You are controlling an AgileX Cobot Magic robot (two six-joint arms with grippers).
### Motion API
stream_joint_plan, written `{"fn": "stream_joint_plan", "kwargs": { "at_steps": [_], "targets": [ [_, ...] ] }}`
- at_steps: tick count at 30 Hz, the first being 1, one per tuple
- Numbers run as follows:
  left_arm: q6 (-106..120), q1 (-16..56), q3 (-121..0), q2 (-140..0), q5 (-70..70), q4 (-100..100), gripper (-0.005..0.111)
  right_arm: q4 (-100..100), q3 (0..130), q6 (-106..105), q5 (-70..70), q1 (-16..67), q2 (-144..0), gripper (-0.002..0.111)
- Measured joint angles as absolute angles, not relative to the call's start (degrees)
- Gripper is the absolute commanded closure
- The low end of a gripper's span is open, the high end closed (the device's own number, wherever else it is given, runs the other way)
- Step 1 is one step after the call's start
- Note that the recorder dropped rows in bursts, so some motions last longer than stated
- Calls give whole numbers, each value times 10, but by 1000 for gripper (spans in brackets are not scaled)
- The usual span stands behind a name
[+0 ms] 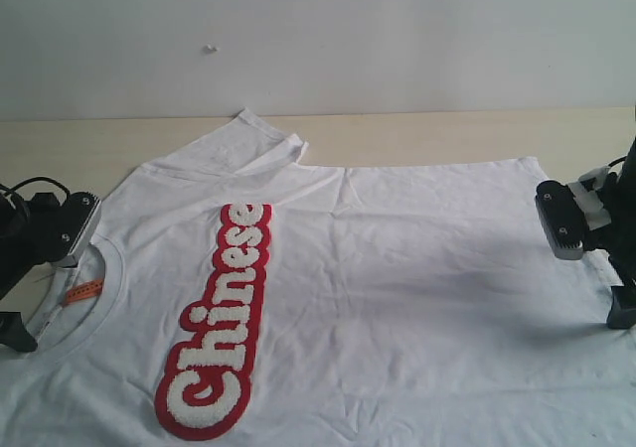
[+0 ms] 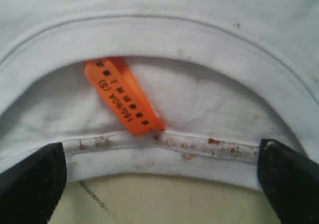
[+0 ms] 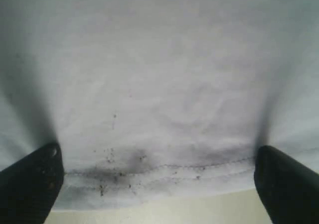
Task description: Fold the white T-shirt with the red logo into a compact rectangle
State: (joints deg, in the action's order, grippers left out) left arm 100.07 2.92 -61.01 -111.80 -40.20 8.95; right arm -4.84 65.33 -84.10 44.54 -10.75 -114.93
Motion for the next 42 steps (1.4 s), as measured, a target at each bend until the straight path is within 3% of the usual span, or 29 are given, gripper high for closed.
{"fn": "stream_joint_plan", "kwargs": {
  "at_steps": [42],
  "targets": [
    [982, 29, -610, -1118, -400, 91, 2, -48, 653, -840, 445, -108, -1149, 3]
  ]
}}
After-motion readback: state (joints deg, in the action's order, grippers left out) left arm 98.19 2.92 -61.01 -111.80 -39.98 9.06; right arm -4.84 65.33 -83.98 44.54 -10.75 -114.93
